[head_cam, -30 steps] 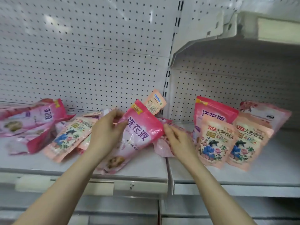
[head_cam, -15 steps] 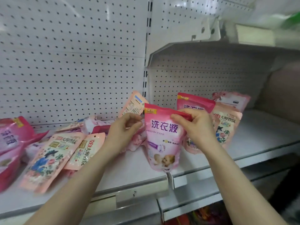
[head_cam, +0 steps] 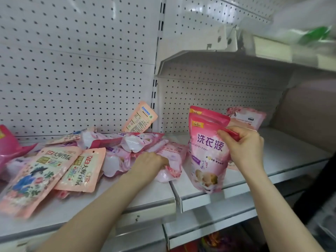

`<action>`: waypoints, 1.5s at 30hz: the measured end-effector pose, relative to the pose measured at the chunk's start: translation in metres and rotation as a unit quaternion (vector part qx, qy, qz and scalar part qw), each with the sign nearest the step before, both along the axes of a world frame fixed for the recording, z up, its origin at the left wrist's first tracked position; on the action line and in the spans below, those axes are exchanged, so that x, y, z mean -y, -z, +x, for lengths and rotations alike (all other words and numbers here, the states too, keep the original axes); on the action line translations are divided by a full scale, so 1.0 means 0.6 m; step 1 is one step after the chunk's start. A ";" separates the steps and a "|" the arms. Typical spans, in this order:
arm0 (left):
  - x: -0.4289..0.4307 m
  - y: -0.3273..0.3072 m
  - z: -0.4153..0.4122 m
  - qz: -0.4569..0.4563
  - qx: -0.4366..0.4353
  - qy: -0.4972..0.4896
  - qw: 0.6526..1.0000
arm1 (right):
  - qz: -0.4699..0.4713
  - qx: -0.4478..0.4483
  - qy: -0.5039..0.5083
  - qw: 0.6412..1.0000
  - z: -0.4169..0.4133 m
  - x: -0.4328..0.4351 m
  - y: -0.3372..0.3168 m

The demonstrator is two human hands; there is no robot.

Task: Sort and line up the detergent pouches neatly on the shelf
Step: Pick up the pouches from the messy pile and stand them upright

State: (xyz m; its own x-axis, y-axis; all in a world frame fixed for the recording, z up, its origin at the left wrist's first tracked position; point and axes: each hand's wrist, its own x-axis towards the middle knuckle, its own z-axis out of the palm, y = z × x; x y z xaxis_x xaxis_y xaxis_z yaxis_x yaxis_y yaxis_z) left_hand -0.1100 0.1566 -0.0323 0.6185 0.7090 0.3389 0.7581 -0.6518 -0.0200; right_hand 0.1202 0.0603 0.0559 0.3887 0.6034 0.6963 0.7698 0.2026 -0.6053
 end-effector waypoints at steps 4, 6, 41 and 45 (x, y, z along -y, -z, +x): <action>0.051 0.002 -0.051 0.001 0.009 0.007 1.000 | 0.012 -0.007 0.011 1.000 -0.013 -0.022 0.008; 0.073 0.002 -0.083 -0.030 0.030 0.004 0.999 | 0.018 -0.017 0.011 1.000 -0.025 -0.037 0.014; 0.112 0.028 -0.045 -0.007 -0.090 -0.155 0.984 | 0.117 0.181 -0.051 0.975 -0.114 -0.084 0.091; 0.117 -0.002 -0.071 -0.035 0.069 -0.130 0.989 | 0.054 0.136 -0.107 0.984 -0.100 -0.068 0.124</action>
State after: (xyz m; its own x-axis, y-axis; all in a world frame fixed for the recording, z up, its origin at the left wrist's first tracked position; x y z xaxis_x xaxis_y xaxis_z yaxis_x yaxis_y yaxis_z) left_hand -0.1524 0.0864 -0.0312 0.3640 0.8622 0.3524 0.8921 -0.4314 0.1341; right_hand 0.0605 0.1012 -0.0182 0.0519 0.5685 0.8210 0.8331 0.4287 -0.3496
